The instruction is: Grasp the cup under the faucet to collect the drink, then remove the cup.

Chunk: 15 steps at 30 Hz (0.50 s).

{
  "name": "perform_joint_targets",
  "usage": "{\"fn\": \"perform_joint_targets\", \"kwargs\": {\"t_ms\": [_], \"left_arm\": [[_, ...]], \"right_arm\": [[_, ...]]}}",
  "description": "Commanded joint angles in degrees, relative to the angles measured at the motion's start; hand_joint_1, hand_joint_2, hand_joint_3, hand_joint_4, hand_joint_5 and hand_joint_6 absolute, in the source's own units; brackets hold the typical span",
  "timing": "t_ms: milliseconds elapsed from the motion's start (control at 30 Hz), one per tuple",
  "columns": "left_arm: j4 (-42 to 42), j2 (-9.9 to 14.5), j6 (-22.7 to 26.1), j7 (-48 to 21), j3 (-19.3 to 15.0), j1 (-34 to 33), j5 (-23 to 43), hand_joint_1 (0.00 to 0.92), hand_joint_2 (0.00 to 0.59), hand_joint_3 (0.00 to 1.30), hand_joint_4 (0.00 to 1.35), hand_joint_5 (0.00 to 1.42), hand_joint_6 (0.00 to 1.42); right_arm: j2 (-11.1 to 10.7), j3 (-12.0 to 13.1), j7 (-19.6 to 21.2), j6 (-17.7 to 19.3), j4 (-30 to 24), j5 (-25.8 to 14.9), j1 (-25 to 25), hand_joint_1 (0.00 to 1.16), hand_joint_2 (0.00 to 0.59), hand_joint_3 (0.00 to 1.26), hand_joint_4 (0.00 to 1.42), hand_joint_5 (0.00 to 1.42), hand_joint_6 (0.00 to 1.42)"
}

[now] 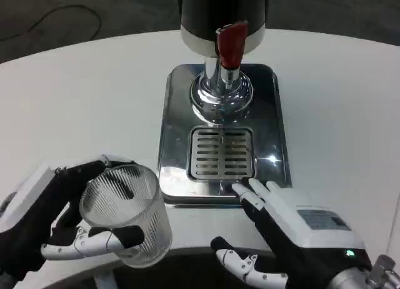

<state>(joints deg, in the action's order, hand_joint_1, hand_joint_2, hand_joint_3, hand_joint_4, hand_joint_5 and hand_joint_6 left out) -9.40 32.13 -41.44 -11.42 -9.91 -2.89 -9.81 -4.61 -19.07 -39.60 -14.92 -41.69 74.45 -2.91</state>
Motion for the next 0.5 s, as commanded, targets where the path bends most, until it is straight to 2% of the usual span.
{"fn": "perform_joint_targets", "kwargs": {"t_ms": [33,333,500], "left_arm": [[0.5,0.0,0.0,0.1,0.8,-1.6,-0.3,0.526,0.119,1.01,1.26,1.42,1.42],[-1.4,-1.3,1.1,0.9,3.3,-6.3,-2.3,0.526,0.119,1.01,1.26,1.42,1.42],[-4.9,-2.1,1.7,1.8,4.9,-11.3,-4.3,0.526,0.119,1.01,1.26,1.42,1.42]], "right_arm": [[0.3,0.7,-0.3,0.1,-2.1,0.2,-1.1,0.2,0.4,0.08,0.0,0.0,0.0],[0.1,1.8,-0.7,0.5,-4.6,0.5,-2.5,0.2,0.4,0.08,0.0,0.0,0.0],[-0.1,3.0,-1.9,0.6,-5.8,0.6,-2.4,0.2,0.4,0.08,0.0,0.0,0.0]]}}
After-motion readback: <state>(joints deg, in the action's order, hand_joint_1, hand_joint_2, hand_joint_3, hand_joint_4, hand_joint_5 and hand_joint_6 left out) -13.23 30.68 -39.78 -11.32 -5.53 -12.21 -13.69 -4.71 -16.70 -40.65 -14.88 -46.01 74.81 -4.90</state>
